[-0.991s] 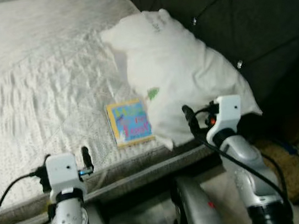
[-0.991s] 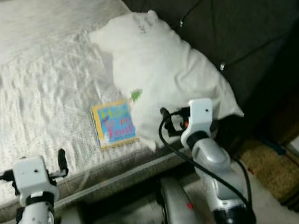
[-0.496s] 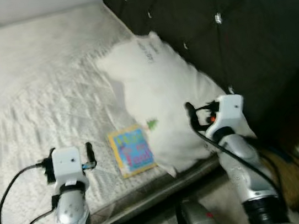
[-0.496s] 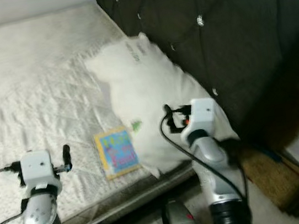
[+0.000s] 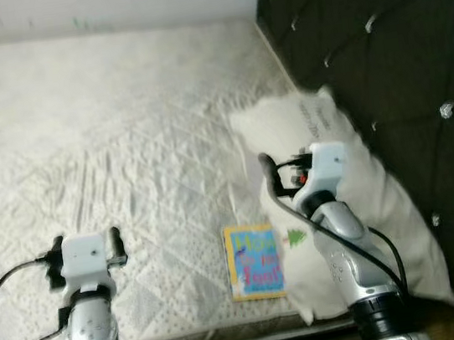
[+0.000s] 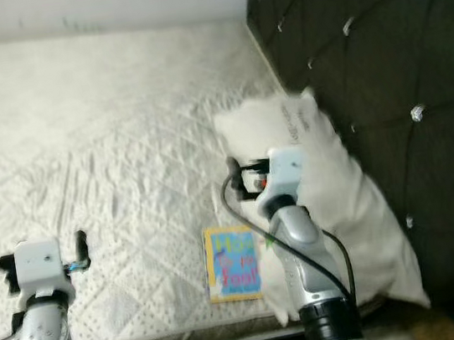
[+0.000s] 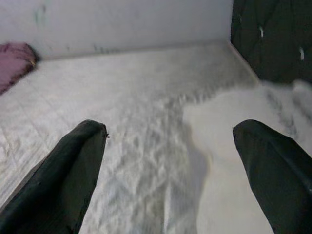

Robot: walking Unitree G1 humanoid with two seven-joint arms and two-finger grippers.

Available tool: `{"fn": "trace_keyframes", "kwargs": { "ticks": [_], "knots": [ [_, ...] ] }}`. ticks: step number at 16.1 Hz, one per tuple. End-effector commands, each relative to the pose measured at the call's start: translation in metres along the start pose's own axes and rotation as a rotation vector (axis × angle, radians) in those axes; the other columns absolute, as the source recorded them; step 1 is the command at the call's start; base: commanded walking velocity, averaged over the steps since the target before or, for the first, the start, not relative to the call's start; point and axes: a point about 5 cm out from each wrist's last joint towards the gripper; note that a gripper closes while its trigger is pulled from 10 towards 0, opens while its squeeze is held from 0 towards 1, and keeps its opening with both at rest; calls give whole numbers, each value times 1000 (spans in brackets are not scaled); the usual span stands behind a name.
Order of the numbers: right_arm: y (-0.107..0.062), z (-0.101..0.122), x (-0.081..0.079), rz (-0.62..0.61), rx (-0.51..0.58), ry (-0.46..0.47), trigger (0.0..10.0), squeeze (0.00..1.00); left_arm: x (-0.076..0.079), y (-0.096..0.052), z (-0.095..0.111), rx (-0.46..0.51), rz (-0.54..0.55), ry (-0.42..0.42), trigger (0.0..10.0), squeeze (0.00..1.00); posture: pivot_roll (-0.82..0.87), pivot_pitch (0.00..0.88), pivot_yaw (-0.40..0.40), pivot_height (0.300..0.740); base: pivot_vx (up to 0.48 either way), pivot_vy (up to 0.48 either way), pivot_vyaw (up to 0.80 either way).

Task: Clean up the room

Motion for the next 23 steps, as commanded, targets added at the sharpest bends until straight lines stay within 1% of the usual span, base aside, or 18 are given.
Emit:
{"fn": "trace_keyframes", "kwargs": {
  "ticks": [1,3,4,5,7,8,9,10,12,14,16,17,23],
  "knots": [
    [-14,-18,27,-90,-69,-15,10000,0,9,-1,1,-22,-1,-37,10000,0,64,0,-44,740,0,0,0],
    [-18,-24,30,-104,-92,-25,10000,0,10,-3,-4,-35,-32,-67,10000,0,62,0,-53,740,0,0,0],
    [-20,-29,30,-118,-107,-20,10000,0,14,0,-4,-36,-61,-86,10000,0,63,0,-55,740,0,0,0],
    [-19,-28,28,-110,-101,-38,10000,0,17,3,-1,-22,-69,-77,10000,0,60,0,-58,740,0,0,0],
    [-16,-23,25,-102,-79,-70,10000,0,20,7,5,-7,-68,-91,10000,0,58,0,-56,740,0,0,0],
    [-13,-19,23,-85,-67,-66,10000,0,22,7,7,-1,-77,-102,10000,0,51,0,-55,740,0,0,0],
    [-12,-18,22,-80,-60,-80,10000,0,23,6,6,-4,-90,-108,10000,0,51,0,-58,740,0,0,0],
    [-12,-18,21,-75,-62,-65,10000,0,23,4,6,-4,-95,-117,10000,0,52,0,-59,740,0,398,0],
    [-12,-18,20,-67,-61,-74,10000,0,23,4,6,-4,-91,-124,10000,0,55,0,-61,740,0,480,0],
    [-13,-18,19,-63,-62,-62,10000,0,23,4,6,-4,-88,-125,10000,0,54,0,-62,740,0,480,0],
    [-14,-18,18,-55,-60,-65,10000,0,22,4,8,7,-84,-144,10000,0,53,0,-63,740,0,480,0],
    [-15,-18,18,-46,-60,-93,10000,0,23,3,8,5,-87,-141,10000,0,53,0,-63,740,0,480,0],
    [-14,-18,16,-38,-58,-102,10000,0,24,5,8,16,-93,-143,10000,0,53,0,-69,740,0,480,743]
  ]
}}
Point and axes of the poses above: a point about 5 cm out from each wrist's last joint towards the gripper, its own y axis pointing out of the wrist towards the gripper, its own z axis along the axis of the wrist's last joint, x = y × z, and after that the axes turned 7 degrees about -y, right-handed
